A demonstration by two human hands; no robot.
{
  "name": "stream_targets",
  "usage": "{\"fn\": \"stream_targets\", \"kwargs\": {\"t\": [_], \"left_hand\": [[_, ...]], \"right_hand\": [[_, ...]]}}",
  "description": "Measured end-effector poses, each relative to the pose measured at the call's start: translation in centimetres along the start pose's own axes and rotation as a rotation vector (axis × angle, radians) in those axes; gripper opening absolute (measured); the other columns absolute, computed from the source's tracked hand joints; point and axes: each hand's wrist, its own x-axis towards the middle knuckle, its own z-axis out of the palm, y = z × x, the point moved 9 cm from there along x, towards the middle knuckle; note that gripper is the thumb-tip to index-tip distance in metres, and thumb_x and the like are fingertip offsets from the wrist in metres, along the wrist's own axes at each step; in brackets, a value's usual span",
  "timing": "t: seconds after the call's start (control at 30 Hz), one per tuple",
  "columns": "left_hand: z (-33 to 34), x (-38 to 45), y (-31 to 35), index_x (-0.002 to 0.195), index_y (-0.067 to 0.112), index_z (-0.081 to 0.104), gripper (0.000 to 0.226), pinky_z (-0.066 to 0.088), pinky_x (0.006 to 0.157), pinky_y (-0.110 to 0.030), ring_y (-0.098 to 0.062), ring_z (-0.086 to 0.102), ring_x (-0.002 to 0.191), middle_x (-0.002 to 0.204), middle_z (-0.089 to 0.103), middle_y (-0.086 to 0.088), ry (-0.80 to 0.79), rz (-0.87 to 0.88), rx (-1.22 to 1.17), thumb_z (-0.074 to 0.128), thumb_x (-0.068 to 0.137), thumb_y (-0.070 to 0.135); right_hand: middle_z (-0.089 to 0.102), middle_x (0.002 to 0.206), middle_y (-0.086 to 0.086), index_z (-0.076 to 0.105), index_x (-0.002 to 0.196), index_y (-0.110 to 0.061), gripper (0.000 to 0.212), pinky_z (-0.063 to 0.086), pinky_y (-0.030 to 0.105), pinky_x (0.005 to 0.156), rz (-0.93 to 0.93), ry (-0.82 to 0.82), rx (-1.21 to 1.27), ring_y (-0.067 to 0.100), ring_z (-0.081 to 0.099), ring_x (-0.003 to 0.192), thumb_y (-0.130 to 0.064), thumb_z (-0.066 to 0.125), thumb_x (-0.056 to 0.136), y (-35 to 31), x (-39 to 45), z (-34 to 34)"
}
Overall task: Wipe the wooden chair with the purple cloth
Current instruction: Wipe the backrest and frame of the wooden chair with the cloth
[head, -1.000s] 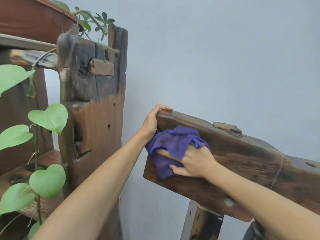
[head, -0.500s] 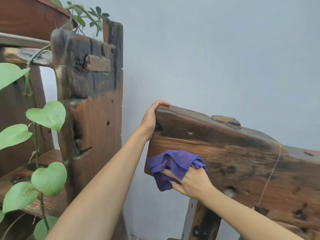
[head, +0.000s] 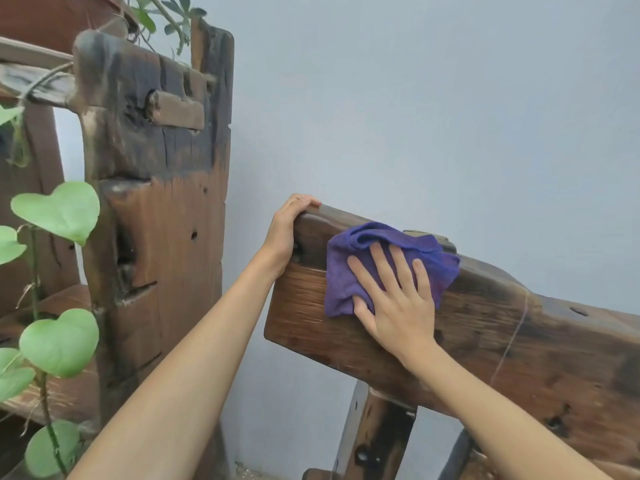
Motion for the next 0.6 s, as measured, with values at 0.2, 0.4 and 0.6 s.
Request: {"fn": "stream_targets", "kwargs": {"t": [0.2, 0.4, 0.6], "left_hand": [[-0.1, 0.2, -0.5, 0.095, 0.023, 0.068, 0.028, 0.042, 0.078, -0.029, 0.008, 0.057, 0.081, 0.091, 0.066, 0.022, -0.001, 0.030, 0.066, 0.043, 0.100, 0.034], [0.3, -0.3, -0.4, 0.090, 0.032, 0.068, 0.030, 0.044, 0.073, -0.030, -0.006, 0.056, 0.092, 0.094, 0.065, 0.021, -0.013, 0.014, 0.086, 0.041, 0.095, 0.044], [0.1, -0.3, -0.4, 0.089, 0.035, 0.067, 0.029, 0.041, 0.070, -0.033, -0.011, 0.053, 0.093, 0.097, 0.065, 0.017, 0.006, -0.008, 0.098, 0.041, 0.091, 0.048]], "right_hand": [[0.067, 0.098, -0.005, 0.059, 0.114, -0.037, 0.038, 0.045, 0.031, 0.060, -0.075, -0.332, 0.213, 0.026, 0.065, 0.086, -0.059, 0.059, 0.084, -4.4, -11.5, 4.3], [0.058, 0.132, -0.005, 0.045, 0.143, -0.047, 0.058, 0.049, 0.033, 0.072, -0.059, -0.369, 0.173, 0.026, 0.062, 0.109, -0.057, 0.055, 0.087, -2.3, -10.1, 2.9], [0.047, 0.155, -0.004, 0.029, 0.157, -0.046, 0.064, 0.037, 0.045, 0.102, 0.014, -0.192, 0.065, 0.029, 0.044, 0.137, -0.058, 0.043, 0.096, 3.9, -1.9, -1.1]]}}
